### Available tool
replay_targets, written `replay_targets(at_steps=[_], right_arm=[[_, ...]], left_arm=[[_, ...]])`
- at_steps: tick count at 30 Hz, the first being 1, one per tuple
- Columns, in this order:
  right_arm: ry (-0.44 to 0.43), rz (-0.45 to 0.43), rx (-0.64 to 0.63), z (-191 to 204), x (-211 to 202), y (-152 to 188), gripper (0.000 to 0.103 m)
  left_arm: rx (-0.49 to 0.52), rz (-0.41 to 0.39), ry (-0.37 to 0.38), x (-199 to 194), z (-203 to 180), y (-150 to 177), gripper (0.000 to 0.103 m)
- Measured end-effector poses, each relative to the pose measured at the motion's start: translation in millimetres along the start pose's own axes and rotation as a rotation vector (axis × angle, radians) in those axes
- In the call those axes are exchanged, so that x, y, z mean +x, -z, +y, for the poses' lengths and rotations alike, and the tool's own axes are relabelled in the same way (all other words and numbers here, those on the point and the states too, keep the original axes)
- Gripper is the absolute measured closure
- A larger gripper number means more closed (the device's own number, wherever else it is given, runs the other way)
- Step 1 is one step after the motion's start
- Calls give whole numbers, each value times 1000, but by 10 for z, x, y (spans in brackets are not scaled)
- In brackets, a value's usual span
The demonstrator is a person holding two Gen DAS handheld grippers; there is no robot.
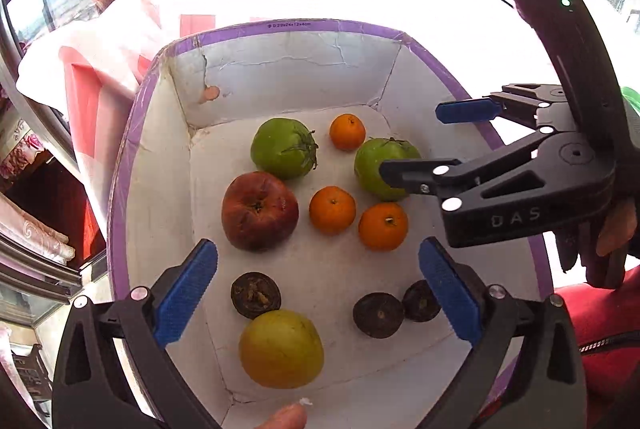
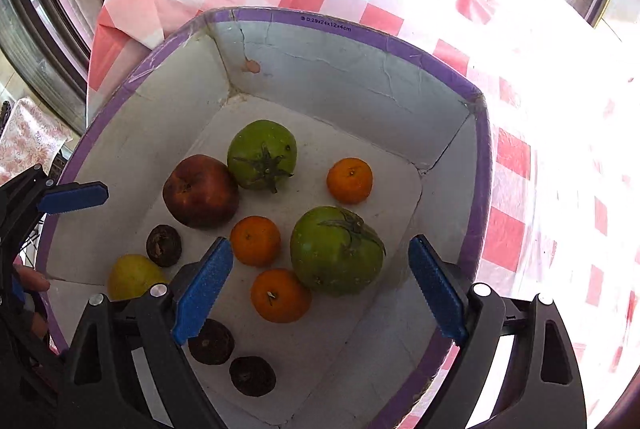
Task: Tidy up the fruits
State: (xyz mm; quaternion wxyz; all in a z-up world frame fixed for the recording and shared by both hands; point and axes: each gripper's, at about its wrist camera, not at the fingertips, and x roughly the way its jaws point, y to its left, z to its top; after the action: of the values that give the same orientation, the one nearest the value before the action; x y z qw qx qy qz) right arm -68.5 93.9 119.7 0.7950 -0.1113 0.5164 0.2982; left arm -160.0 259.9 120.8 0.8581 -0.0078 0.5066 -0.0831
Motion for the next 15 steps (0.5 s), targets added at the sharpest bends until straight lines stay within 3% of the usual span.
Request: replay_targets(at_steps=[2,15], right_arm=[[-2,-8,-3,-27,-39,24,17],[18,12,-29,131,112,-14,17]], left_arm=[[-17,11,-50,2,47,-15,2],[-44,41,-106,81,195,9,2]])
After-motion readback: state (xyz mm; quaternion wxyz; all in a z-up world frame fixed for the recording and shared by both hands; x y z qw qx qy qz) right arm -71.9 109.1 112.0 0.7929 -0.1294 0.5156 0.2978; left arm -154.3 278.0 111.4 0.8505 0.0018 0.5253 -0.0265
